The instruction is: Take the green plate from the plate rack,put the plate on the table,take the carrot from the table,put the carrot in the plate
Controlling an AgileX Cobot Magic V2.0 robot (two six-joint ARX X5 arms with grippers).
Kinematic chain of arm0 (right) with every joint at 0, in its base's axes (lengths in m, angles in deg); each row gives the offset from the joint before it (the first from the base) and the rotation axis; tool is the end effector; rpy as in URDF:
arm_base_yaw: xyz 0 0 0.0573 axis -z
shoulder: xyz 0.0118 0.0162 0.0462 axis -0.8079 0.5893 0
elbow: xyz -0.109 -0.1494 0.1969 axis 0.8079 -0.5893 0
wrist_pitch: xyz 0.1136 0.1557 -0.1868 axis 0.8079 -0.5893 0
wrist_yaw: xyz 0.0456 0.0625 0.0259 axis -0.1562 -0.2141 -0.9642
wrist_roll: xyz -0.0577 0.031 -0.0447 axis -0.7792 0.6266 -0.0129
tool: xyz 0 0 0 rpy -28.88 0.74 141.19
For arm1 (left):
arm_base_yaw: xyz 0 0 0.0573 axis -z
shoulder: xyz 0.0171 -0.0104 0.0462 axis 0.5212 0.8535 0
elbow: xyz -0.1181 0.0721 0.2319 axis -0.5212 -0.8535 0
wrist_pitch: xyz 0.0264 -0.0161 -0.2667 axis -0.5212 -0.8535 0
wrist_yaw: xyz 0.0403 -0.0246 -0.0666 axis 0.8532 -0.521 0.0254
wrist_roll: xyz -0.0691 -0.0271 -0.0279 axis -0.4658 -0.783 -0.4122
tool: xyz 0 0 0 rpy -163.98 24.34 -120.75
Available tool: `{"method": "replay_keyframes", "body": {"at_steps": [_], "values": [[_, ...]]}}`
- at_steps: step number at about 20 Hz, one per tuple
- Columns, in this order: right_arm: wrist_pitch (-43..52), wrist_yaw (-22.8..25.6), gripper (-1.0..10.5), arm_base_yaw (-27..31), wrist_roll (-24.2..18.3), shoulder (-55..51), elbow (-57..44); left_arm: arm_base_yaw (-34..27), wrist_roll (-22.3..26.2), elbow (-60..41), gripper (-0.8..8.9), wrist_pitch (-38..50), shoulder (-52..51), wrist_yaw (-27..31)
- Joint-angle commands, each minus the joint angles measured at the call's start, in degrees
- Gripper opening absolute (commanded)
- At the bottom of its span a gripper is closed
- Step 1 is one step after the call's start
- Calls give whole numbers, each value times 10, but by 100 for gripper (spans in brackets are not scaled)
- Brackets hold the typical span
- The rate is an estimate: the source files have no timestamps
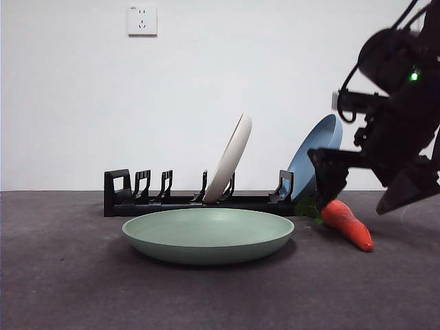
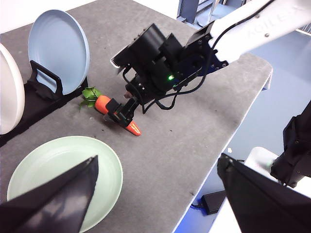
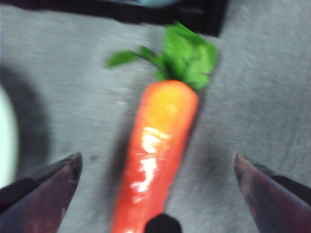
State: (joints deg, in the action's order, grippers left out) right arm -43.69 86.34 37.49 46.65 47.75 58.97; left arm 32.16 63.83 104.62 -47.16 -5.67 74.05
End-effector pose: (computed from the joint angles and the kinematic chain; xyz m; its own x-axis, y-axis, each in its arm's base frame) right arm 0.3412 0.1014 0.1287 0.6396 0.2039 -0.7412 -0.2617 0.9643 0.0395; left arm 0.1056 -0.1910 0.3854 0.5285 -0.7351 -0.4246 0.7709 0.6251 -0.1225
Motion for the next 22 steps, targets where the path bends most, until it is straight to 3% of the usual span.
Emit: {"method": "replay_keyframes", "body": {"at_steps": [1, 7, 12, 18, 22], "values": [[19, 8, 531, -2, 7, 16, 2, 2, -6, -3, 409, 3, 0, 1], [33, 9, 399, -6, 12, 49, 2, 2, -6, -3, 409, 3, 0, 3], [32, 8, -16, -12, 12, 49, 2, 2, -6, -3, 409, 3, 0, 5], [3, 8, -14, -46, 23, -40, 2, 2, -5, -3, 409, -2, 0, 25], [24, 8, -14, -137, 38, -85, 2, 2, -5, -3, 409, -10, 0, 36]]}}
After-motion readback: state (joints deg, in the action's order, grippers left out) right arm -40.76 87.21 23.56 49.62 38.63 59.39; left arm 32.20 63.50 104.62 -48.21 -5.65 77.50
